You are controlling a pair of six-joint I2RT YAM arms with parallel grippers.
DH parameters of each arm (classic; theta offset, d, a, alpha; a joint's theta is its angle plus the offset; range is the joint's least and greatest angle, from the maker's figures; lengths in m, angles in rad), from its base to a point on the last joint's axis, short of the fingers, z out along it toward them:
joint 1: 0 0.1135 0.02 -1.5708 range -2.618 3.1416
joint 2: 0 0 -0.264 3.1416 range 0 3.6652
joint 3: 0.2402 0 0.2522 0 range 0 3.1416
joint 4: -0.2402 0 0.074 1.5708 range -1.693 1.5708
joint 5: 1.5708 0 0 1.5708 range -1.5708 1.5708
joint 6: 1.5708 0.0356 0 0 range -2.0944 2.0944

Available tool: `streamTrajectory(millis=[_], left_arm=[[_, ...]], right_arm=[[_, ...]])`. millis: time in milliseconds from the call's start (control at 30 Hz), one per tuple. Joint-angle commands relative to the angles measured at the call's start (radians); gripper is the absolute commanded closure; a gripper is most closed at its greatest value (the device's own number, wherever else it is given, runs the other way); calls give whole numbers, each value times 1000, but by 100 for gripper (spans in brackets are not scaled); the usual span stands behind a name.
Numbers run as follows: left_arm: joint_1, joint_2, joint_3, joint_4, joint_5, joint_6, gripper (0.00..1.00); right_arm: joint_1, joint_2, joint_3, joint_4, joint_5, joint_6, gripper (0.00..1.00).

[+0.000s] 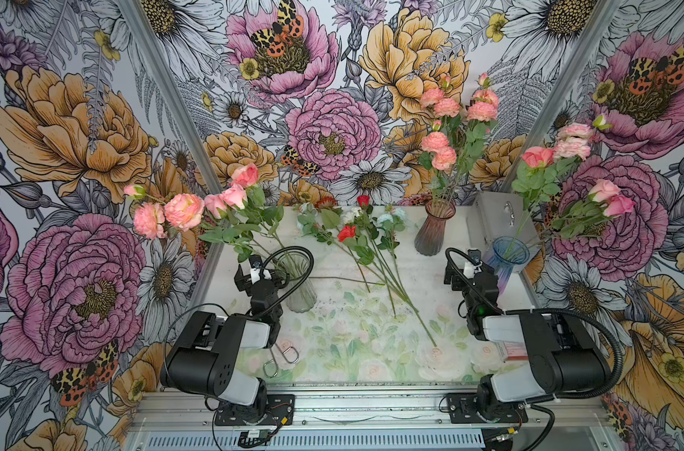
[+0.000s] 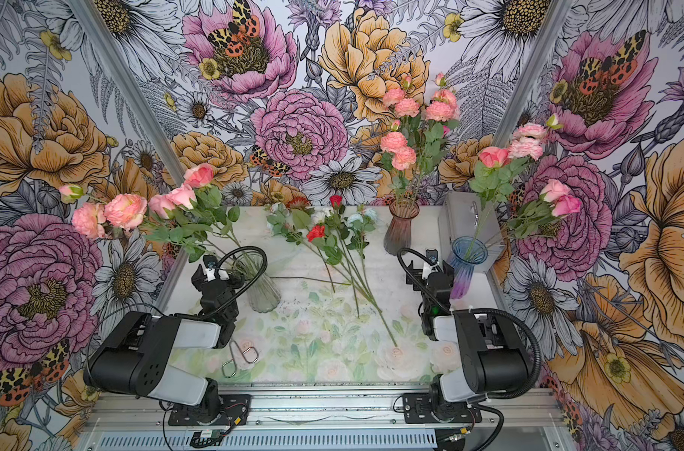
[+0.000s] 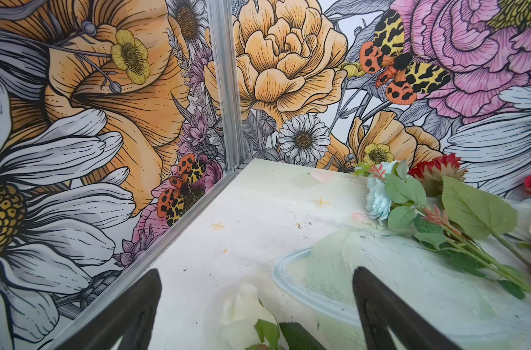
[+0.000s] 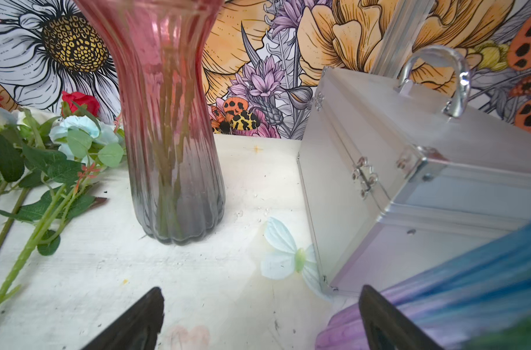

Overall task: Place the pink flowers into the vase
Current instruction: Reset both arms

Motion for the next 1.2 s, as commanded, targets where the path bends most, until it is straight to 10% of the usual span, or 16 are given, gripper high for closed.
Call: streamTrajectory(millis=[0, 1167], left_arm=[[-8, 11, -17, 24, -8, 11, 2], [-22, 17, 19, -35, -7, 33, 1]], right_arm=[[6, 18, -14, 112, -29, 13, 1], [-10, 24, 61, -25, 31, 62, 0]])
